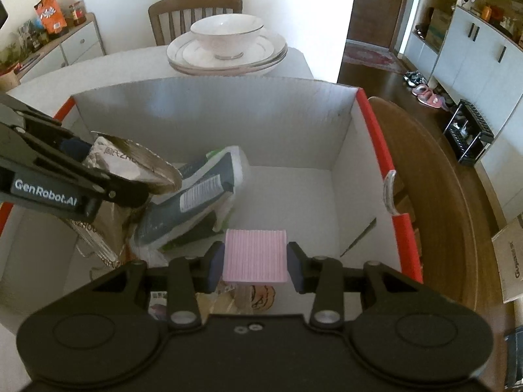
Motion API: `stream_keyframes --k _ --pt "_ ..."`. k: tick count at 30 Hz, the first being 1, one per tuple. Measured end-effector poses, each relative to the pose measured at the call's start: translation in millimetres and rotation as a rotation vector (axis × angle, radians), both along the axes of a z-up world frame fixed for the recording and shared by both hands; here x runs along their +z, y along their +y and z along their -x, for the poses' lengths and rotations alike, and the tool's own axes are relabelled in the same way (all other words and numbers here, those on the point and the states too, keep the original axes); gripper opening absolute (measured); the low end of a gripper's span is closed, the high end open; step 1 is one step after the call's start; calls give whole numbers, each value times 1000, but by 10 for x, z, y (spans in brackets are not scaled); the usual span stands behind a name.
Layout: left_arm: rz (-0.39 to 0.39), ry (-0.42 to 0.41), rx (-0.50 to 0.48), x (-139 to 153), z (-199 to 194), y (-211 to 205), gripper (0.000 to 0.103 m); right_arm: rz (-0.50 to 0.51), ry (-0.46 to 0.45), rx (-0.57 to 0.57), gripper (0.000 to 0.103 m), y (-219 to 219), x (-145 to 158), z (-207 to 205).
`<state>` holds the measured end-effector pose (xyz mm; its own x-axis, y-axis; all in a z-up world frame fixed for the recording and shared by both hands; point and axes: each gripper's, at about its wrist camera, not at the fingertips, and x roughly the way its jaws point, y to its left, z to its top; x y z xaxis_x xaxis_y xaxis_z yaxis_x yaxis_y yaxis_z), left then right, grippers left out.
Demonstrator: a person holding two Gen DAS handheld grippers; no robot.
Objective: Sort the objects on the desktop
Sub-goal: 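Carry the foil bag and pink pad with both tools into the box, then open both grippers to release the foil bag and pink pad, then withdraw both tools from the box toward the remaining table items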
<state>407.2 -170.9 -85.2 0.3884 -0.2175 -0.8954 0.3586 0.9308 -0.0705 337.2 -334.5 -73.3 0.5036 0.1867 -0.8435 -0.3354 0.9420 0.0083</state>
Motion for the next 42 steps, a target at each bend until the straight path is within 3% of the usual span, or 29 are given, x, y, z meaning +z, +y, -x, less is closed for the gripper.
stream_keyframes --k 9,14,21,33,37,42 --pt "2 -36 -25 37 117 -45 65 -13 23 22 47 -26 18 26" --pt "49 -57 -14 116 170 -8 71 -32 26 26 56 -90 96 86" --pt "125 -92 -25 286 324 93 71 -75 -16 22 61 -176 277 234" --pt "183 -173 -56 607 688 203 71 -127 -98 29 64 -212 611 550" --pt "201 -200 -70 702 831 277 71 -135 -126 23 72 -192 705 659" --pt "228 -231 -80 803 996 357 71 -164 -141 6 72 -146 822 791"
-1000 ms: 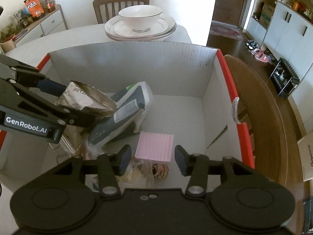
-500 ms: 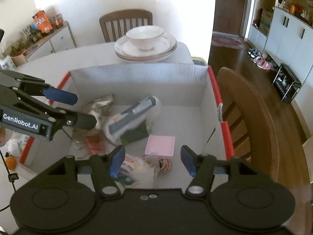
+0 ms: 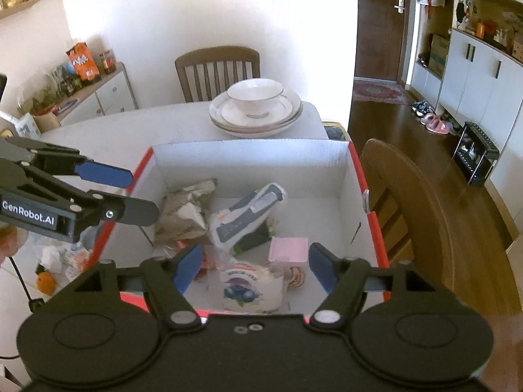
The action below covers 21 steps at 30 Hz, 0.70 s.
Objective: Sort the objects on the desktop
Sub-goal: 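Withdraw both tools from the box toward the remaining table items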
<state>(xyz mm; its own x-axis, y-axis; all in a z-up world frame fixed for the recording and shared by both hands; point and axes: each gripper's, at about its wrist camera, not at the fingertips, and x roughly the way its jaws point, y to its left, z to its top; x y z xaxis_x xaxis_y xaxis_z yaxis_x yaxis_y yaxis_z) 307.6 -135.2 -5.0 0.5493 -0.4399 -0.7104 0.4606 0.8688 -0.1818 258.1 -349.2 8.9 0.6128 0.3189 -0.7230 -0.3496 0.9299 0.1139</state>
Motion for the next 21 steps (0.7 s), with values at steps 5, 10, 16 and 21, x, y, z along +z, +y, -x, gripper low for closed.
stream_keyframes --k 5,10,16,21 --pt "1 -34 -17 74 172 123 71 1 -29 -8 75 123 88 169" --pt "24 -41 -23 128 298 298 71 21 -67 -6 82 301 152 348" --pt "42 -60 -37 174 463 532 81 44 -103 -6 87 519 204 551" --pt "52 -77 -56 184 607 744 85 29 -118 -28 93 675 221 698"
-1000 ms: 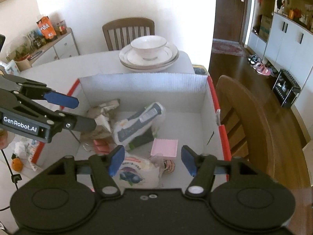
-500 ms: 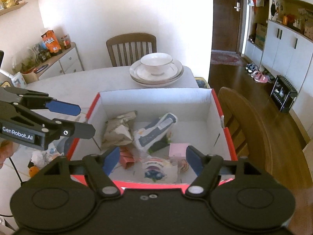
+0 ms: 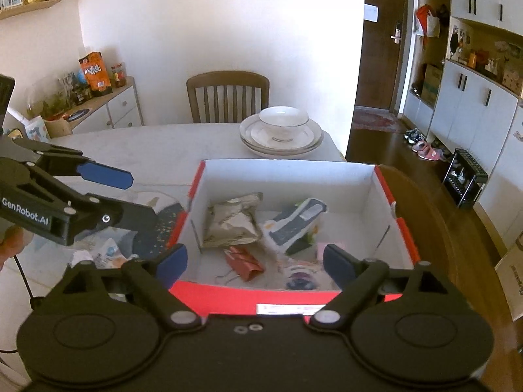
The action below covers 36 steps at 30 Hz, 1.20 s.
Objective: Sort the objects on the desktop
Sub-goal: 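Withdraw both tools from the box toward the remaining table items, then reach the left tool to the clear plastic wrap while the right reaches the white pouch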
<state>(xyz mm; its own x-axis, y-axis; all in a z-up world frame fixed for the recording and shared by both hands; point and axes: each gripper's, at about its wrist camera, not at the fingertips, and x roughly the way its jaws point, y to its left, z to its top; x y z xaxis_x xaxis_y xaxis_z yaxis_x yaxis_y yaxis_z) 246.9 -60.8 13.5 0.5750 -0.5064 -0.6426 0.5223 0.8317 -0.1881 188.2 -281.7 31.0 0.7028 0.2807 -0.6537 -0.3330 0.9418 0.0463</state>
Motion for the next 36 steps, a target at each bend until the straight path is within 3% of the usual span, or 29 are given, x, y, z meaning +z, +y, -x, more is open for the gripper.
stream_keyframes --k 4,9,23,36 --pt "3 -10 -6 -7 108 186 87 -10 -7 -9 95 152 -15 112" --pt "2 -17 -8 -43 212 420 102 -17 -8 -23 97 370 -56 222" --pt "-48 -18 24 -371 473 1222 102 -36 14 -35 97 1021 -222 450" --pt "-115 30 22 -821 633 1608 102 -1 47 -25 97 1496 -418 427"
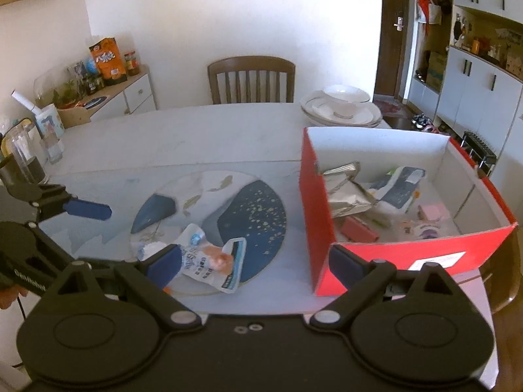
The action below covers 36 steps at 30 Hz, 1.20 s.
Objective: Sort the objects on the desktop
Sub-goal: 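Reach the left tool to the clear plastic wrap while the right reaches the white pouch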
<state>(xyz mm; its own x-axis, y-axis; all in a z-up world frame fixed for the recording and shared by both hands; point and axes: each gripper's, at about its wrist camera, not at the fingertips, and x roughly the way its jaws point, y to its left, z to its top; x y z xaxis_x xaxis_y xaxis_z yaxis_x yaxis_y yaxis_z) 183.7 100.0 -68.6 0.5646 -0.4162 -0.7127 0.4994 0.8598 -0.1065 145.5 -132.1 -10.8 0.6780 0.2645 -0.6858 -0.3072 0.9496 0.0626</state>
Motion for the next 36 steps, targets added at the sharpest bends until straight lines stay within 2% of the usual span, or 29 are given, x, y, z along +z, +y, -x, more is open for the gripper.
stream_keyframes --k 4,8,18,26,36 --pt "-34 -3 6 -110 -35 54 102 3 17 4 97 116 -93 -72" --pt "-32 15 13 -185 -118 86 102 17 31 7 97 236 -217 -163" --pt "-77 -3 -45 -375 -217 1 102 14 91 -30 94 333 -574 -441" --pt "-69 9 -44 -444 -322 -16 101 1 147 -22 93 423 -800 -611" --pt "-72 18 -54 -492 -358 -44 88 -19 217 -45 93 635 -940 -775"
